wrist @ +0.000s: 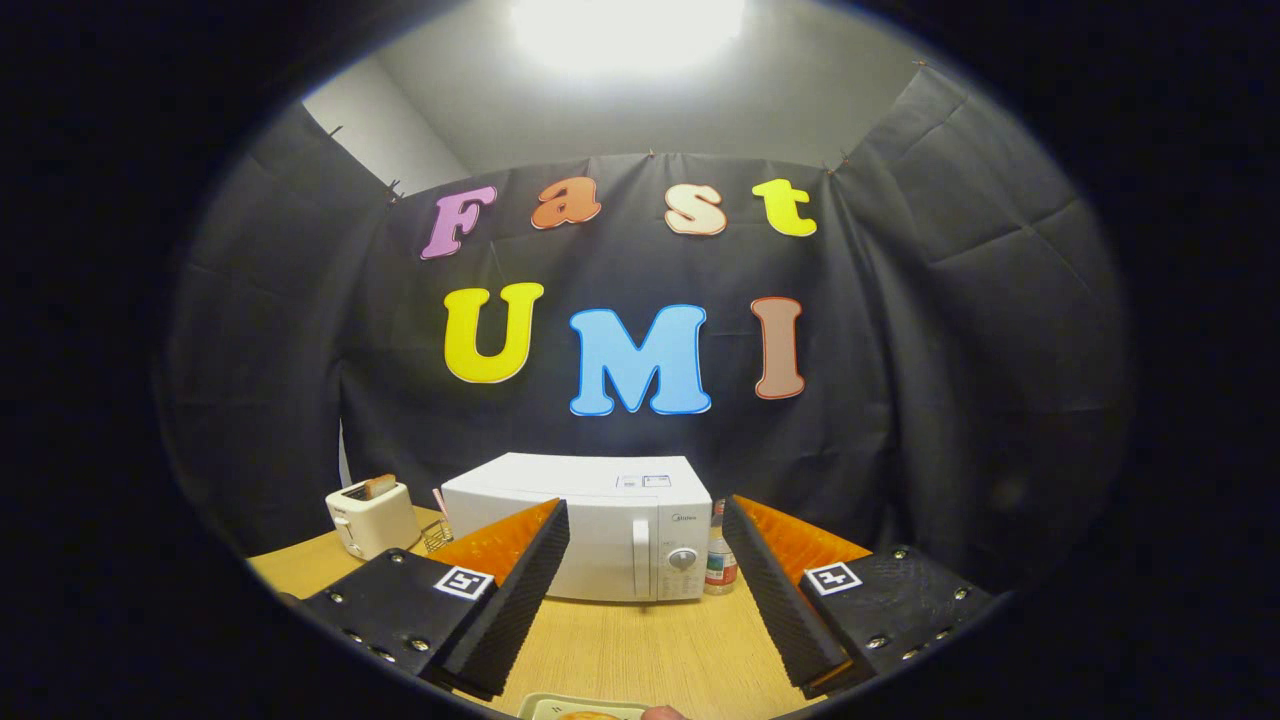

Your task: Open the microwave, put the food inside, and close the microwave door.

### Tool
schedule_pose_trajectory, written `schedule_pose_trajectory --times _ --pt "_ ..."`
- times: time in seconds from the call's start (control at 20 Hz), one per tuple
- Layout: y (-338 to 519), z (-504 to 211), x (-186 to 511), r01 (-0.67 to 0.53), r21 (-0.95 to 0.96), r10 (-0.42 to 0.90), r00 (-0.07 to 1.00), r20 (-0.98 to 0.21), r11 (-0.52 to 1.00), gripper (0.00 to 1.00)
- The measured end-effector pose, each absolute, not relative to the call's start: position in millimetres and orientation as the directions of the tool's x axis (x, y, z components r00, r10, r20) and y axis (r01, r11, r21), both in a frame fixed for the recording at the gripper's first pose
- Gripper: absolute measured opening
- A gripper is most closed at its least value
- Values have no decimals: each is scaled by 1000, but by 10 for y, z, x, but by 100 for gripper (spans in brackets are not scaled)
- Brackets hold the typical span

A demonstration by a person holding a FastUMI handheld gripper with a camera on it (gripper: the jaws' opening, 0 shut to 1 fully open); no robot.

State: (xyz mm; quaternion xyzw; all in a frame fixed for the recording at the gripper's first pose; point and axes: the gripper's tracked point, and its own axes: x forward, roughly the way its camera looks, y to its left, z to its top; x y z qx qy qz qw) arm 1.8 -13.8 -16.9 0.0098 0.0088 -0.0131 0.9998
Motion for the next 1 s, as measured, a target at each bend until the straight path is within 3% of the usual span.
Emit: schedule_pose_trajectory --times 1.0 --pt "-199 -950 1314 -33 13 34 994 -106 999 98"
